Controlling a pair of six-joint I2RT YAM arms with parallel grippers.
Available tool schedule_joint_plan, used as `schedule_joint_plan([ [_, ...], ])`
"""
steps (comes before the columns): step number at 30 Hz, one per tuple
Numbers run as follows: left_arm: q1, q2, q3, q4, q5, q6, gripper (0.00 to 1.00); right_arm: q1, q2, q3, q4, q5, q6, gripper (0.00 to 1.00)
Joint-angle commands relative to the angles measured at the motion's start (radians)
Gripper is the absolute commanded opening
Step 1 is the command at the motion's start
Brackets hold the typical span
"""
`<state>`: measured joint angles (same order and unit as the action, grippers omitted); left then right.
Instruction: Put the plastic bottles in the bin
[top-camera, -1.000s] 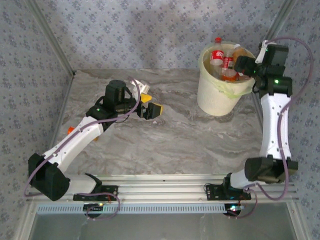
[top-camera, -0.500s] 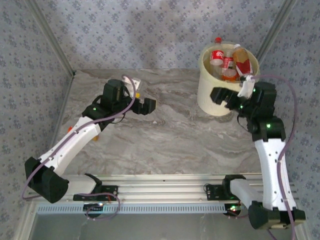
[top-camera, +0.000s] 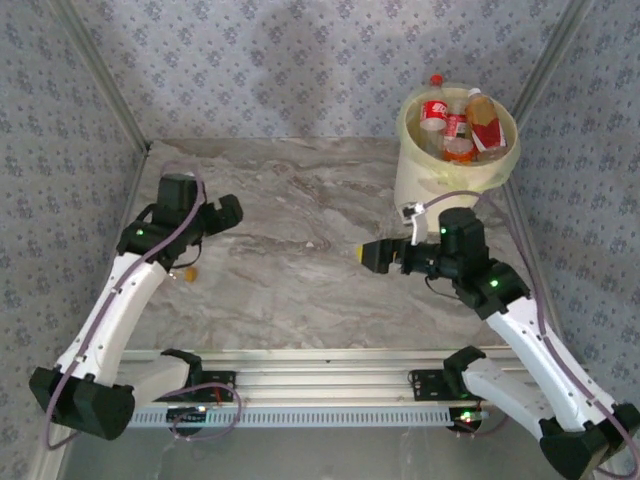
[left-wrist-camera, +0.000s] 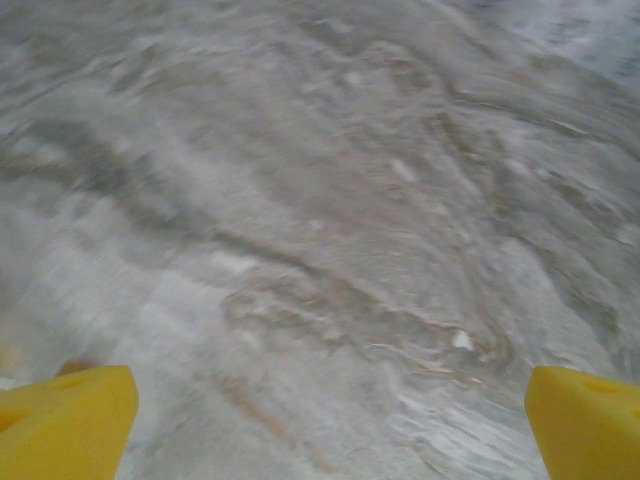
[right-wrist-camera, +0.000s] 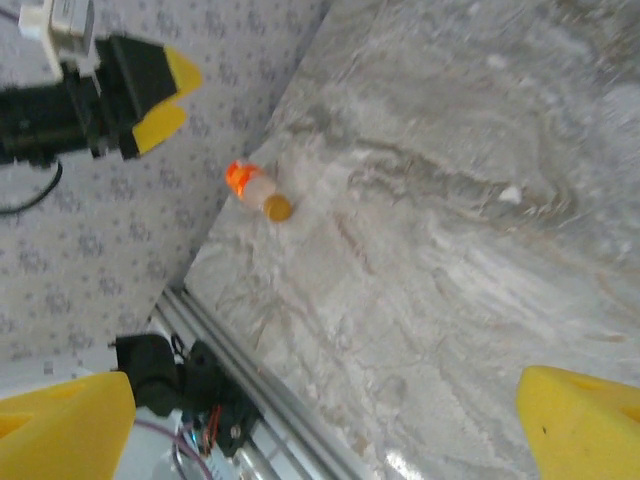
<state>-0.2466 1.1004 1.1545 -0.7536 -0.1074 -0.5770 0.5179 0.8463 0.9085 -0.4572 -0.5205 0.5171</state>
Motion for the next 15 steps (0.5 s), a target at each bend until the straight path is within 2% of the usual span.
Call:
schedule_joint_plan([
  [1, 0.107, 0.017, -0.044, -0.11, 0.002, -0.092, 1.0, 0.081, 0.024, -0.008, 0.07, 0.068, 0.019, 1.0],
  [9, 0.354, 0.114, -0.128, -0.052, 0.049, -0.167, 0.96, 0.24, 0.138, -0.006, 0.108, 0.154, 0.011, 1.0],
  [15, 0.474, 0.177, -0.17, 0.03, 0.073, -0.209, 0.95, 0.3, 0.198, 0.029, 0.092, 0.195, -0.003, 1.0],
])
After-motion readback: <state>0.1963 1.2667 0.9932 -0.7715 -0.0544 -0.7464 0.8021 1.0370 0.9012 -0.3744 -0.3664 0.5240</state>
